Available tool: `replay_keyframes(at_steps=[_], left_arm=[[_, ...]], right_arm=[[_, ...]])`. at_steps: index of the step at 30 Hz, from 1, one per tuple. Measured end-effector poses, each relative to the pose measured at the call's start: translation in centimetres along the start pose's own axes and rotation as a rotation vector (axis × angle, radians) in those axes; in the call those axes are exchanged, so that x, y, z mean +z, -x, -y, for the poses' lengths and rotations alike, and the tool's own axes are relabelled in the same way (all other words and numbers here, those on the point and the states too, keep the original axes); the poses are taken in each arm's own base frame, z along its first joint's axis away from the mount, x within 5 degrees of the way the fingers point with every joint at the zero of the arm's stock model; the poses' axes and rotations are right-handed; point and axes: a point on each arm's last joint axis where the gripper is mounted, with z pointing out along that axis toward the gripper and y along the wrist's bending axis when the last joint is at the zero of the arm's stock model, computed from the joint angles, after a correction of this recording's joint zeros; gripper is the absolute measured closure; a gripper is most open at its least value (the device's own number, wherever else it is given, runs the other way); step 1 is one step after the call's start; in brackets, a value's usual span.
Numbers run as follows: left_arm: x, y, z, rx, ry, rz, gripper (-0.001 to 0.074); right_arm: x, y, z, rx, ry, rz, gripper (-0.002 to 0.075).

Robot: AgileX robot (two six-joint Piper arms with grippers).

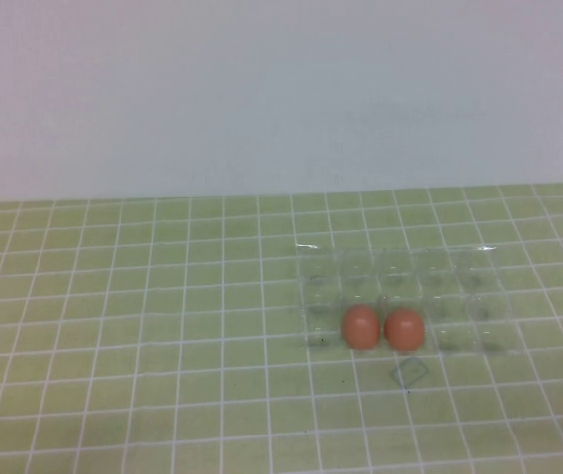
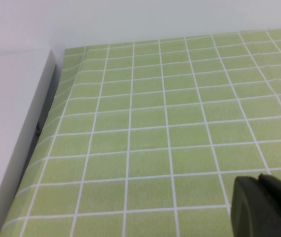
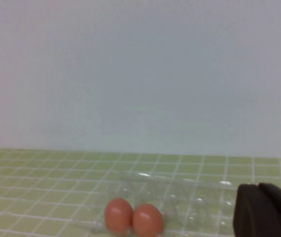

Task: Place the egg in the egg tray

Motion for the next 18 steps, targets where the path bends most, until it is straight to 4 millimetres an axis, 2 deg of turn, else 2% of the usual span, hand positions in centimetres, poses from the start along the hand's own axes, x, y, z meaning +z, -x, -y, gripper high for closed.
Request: replay_keyframes(at_steps=[8,18], left_arm=[[0.0,0.0,0.0,0.0,0.0,0.0,0.0738],[0.0,0.0,0.0,0.0,0.0,0.0,0.0738]], right_arm=[[-1.0,-2.0,0.8,-0.027,-0.164,-0.098,0.0727],[-1.0,-3.6,1.3,-0.072,-0.216,-0.178,0.0728]])
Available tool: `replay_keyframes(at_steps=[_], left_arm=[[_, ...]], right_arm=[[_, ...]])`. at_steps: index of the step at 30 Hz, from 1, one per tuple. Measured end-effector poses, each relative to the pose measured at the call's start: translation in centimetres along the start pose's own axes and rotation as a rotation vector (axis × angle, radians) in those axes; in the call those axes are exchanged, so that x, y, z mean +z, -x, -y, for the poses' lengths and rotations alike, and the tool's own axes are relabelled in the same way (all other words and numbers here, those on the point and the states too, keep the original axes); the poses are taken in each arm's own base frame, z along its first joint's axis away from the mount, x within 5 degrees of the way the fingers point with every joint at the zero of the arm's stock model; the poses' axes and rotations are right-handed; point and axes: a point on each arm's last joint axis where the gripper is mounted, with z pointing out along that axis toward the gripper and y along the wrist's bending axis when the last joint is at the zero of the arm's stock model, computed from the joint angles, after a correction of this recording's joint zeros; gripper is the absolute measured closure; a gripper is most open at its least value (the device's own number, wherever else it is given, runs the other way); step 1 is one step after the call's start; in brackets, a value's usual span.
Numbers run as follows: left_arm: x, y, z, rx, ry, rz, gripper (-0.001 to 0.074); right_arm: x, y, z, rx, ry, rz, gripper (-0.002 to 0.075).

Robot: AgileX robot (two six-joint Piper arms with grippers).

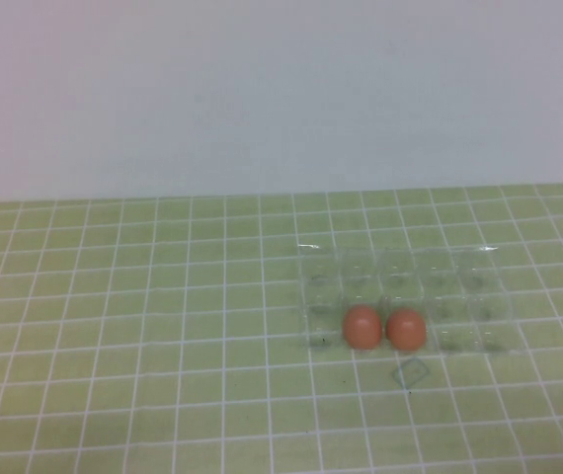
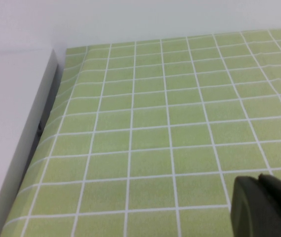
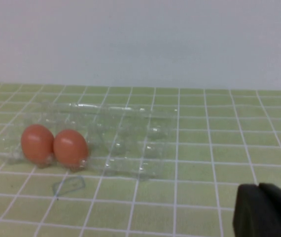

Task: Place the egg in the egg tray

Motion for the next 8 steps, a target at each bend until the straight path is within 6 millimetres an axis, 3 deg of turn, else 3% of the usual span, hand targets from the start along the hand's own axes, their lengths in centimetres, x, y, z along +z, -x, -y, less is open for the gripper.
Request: replay_keyframes(at_steps=[8], left_arm=[[0.0,0.0,0.0,0.0,0.0,0.0,0.0738]], right_arm=[[-0.1,-1.1,-0.3,-0.009,0.031,-0.121,0.0728]])
